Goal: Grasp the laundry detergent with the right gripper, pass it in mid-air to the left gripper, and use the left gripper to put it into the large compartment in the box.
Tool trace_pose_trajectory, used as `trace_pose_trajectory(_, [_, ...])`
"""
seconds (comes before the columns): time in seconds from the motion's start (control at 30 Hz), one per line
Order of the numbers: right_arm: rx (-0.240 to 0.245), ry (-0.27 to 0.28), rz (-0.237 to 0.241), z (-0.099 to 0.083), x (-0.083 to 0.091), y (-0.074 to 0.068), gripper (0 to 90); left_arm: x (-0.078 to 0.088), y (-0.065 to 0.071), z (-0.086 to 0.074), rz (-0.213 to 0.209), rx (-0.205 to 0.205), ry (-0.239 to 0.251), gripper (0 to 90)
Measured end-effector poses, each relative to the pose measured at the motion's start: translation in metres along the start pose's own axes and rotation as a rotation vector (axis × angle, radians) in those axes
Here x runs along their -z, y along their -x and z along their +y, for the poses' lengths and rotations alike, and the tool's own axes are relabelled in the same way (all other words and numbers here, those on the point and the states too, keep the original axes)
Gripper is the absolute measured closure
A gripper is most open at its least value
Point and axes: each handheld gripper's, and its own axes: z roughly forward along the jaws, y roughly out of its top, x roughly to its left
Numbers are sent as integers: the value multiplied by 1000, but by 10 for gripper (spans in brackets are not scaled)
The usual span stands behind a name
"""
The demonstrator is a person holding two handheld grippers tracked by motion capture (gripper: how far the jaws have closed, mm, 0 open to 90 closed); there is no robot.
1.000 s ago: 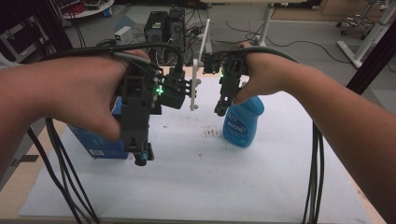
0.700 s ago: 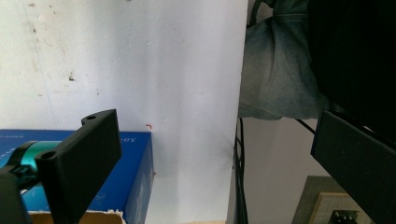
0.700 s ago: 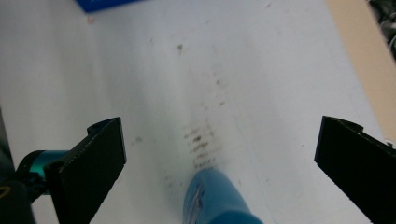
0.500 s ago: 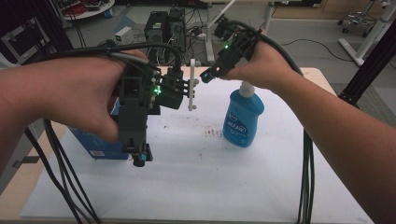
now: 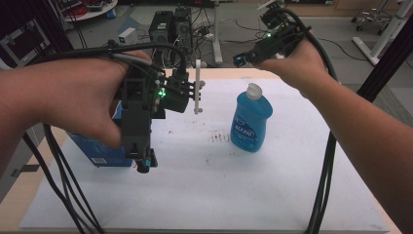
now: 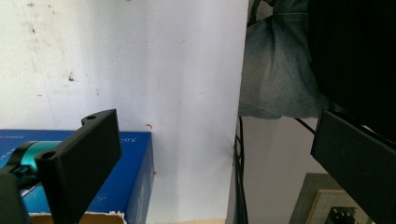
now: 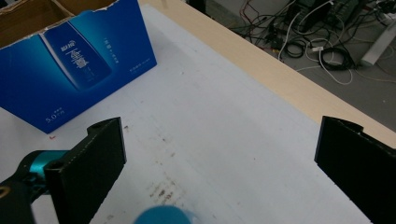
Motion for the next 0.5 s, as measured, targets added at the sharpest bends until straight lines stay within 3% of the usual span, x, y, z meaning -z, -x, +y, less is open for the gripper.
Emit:
trace_pose_trajectory(0.3, [-66, 50, 13, -41, 34, 21, 10, 0, 2, 8, 3, -5, -6, 17])
trace_pose_trajectory(0.5, [-60, 85, 33, -67, 57, 24, 10, 0, 5, 14, 1, -12, -16, 17])
